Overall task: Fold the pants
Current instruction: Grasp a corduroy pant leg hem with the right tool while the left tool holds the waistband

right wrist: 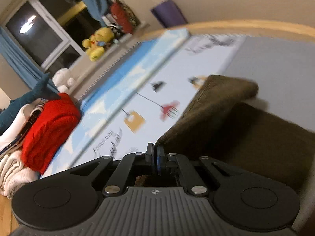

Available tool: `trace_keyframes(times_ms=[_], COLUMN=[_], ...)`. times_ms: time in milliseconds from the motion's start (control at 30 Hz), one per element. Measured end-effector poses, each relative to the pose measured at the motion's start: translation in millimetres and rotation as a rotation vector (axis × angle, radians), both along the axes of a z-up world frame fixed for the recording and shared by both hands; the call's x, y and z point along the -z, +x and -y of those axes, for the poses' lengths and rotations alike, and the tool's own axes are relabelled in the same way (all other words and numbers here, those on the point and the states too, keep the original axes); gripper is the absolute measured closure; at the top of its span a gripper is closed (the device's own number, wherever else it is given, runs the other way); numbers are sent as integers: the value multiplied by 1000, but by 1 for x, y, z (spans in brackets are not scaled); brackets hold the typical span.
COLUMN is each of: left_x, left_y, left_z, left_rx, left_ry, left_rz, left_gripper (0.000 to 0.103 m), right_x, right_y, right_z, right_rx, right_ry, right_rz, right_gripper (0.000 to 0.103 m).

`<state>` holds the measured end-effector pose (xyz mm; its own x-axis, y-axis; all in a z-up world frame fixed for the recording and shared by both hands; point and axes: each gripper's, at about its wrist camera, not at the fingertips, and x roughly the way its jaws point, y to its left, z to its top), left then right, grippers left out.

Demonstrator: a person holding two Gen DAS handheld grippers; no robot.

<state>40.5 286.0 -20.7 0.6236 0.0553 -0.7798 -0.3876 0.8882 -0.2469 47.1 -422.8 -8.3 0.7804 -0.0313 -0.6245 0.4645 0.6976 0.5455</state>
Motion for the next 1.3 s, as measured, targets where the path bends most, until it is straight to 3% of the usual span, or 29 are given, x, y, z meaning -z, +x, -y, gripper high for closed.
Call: trace_keyframes(times_ms=[133, 200, 300, 433, 500, 600, 667, 700, 800, 833, 867, 900, 967, 1133, 1200, 1267, 1300], left_x=[16, 32, 45, 41, 44, 48, 51, 52, 57, 57, 57, 56, 49, 21, 11, 12, 19], left_y=[-1, 5, 7, 0, 1, 6, 9, 10, 15, 17, 19, 20, 21, 5, -6, -11, -11], left_z=[-4, -5, -6, -21, -27, -32, -37, -39, -40, -39, -38, -36, -31, -30, -31, -33, -34], left_rx=[35, 65, 72, -9, -38, -72, -99, -110, -110, -104, -94, -83, -64, -71, -62, -44, -27], left_ry=[17, -21, -53, -131, -154, -174, -201, -214, -203, -191, -175, -162, -121, -99, -87, -70, -68], left_rz=[-120, -211, -283, -225, -226, -241, -243, -245, -258, -263, -265, -258, -226, -73, -33, -75, -125], left_gripper=[88, 88, 85, 60, 57, 56, 55, 55, 55, 59, 65, 75, 81, 85, 85, 85, 84], right_x=[39, 53, 59, 68, 76, 84, 88, 92, 100, 102, 101, 100, 90, 21, 5, 5, 10], right_y=[-30, -32, -34, -38, -39, -33, -25, -23, -13, -11, -10, -7, -5, -6, -16, -27, -27], right_z=[17, 36, 69, 109, 121, 131, 136, 138, 141, 142, 141, 141, 137, 113, 107, 110, 112], right_rx=[-5, 31, 87, 186, 231, 262, 261, 267, 273, 277, 281, 279, 278, 194, 218, 240, 233], right_ry=[15, -7, 24, 117, 170, 204, 208, 203, 204, 201, 189, 179, 143, -118, -168, -151, -157], right_rz=[-269, -362, -347, -305, -297, -281, -277, -283, -312, -319, -325, -325, -292, -7, 40, 3, -70], right_gripper=[103, 103, 102, 99, 96, 79, 62, 61, 62, 67, 79, 84, 91, 93, 93, 93, 93])
